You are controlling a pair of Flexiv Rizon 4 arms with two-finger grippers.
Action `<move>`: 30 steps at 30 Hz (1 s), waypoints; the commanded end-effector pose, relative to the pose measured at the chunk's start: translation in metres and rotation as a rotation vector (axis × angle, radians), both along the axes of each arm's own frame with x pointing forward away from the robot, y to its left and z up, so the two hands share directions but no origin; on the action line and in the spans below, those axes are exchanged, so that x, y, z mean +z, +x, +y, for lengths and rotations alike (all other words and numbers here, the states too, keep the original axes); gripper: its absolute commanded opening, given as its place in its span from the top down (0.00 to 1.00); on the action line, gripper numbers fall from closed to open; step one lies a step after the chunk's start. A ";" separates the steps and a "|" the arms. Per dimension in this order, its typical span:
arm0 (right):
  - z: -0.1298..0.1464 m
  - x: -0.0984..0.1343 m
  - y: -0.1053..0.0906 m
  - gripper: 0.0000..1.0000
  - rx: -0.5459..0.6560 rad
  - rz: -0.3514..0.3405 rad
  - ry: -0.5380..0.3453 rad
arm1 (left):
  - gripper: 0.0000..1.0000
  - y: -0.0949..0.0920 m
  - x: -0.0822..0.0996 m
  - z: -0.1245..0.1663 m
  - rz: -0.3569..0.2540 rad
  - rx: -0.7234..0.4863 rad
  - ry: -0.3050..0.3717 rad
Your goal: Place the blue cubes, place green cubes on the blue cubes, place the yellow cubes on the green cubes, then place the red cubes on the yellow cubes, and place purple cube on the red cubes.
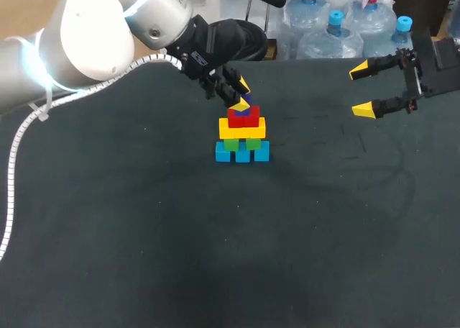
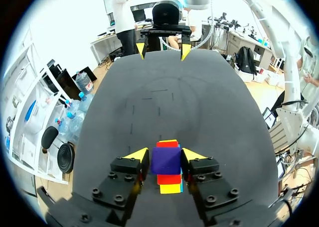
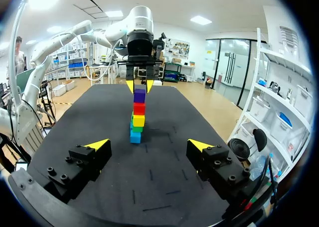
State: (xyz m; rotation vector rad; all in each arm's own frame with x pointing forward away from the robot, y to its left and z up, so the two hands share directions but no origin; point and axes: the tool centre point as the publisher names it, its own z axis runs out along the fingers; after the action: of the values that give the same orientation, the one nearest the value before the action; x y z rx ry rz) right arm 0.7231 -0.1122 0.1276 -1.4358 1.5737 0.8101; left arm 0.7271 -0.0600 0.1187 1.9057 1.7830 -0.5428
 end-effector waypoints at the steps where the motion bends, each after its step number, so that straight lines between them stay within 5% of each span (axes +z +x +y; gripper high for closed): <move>1: 0.000 -0.001 0.000 0.00 0.000 -0.001 0.001 | 0.59 0.005 0.000 -0.002 0.005 -0.005 0.006; 7: 0.000 -0.001 0.000 0.00 0.000 -0.001 0.001 | 0.59 0.005 0.001 -0.002 0.004 -0.003 0.007; 10: 0.000 -0.001 0.000 0.00 0.000 -0.001 0.001 | 0.50 0.002 0.005 -0.001 0.000 -0.010 -0.002; 13: 0.000 -0.001 0.000 0.00 0.000 -0.001 0.001 | 0.02 -0.004 0.013 0.000 -0.009 -0.027 -0.005; 24: 0.000 -0.001 0.000 0.00 0.000 -0.001 0.001 | 0.00 -0.014 0.047 0.020 -0.080 -0.013 -0.063; 30: 0.000 -0.001 0.000 0.00 0.000 -0.001 0.001 | 0.00 -0.008 0.073 0.044 -0.167 0.038 -0.243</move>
State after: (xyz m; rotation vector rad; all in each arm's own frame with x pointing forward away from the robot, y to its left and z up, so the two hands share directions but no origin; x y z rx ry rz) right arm 0.7231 -0.1122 0.1276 -1.4358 1.5737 0.8102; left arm 0.7346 -0.0391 0.1905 1.8032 1.6474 -0.5437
